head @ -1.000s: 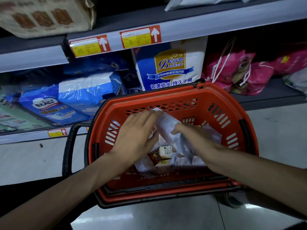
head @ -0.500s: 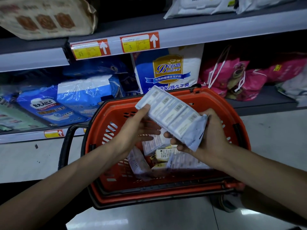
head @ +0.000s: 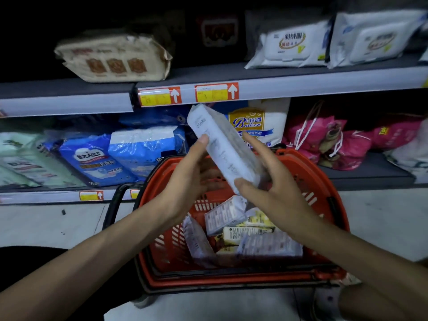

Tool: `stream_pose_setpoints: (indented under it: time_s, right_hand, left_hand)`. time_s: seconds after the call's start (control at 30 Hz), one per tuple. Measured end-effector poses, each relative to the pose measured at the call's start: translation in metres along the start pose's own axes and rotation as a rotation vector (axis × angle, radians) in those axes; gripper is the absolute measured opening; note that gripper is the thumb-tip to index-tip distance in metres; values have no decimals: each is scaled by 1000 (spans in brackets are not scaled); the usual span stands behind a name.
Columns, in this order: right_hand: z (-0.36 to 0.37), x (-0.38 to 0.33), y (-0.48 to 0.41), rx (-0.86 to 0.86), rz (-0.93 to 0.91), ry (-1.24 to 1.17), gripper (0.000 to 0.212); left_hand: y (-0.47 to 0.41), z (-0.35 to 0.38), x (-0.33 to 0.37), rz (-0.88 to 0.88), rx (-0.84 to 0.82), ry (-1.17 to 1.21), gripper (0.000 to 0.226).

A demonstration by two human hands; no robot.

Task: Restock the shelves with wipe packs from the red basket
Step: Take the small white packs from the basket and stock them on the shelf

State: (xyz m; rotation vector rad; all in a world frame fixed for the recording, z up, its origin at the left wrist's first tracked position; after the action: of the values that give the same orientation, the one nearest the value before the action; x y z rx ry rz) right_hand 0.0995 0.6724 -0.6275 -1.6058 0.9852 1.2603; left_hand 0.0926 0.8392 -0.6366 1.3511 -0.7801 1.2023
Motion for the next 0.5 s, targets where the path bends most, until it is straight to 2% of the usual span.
stream_pose_setpoints:
  time_s: [0.07, 0.17, 0.23, 0.33, 0.5]
  right_hand:
    - [0, -15, -1, 42, -114, 155, 84]
    - [0, -40, -4, 68, -305, 348, 78]
    - [1, -56, -6, 27, -405, 456, 80]
    - [1, -78, -9, -54, -525, 615, 95]
    - [-1, -122, -12, -136, -555, 616, 95]
  left_hand:
    - [7, -1, 15, 63, 5, 41, 47]
    - [14, -8, 38, 141, 36, 90, 45]
    - [19, -14, 55, 199, 76, 87, 41]
    - [27, -19, 80, 262, 108, 96, 37]
    - [45, -21, 129, 406, 93, 8, 35]
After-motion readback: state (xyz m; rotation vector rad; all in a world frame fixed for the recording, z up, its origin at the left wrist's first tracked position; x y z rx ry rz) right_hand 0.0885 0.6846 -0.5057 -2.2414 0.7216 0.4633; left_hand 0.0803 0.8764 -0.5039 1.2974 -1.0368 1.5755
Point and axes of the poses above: each hand's wrist, its own y-axis away from the middle knuckle, its own z-axis out of the palm, x = y × z, the point moved 5 cm from there along -y, towards the middle knuckle, and after that the axes turned 8 degrees about x, right-handed, at the moved point
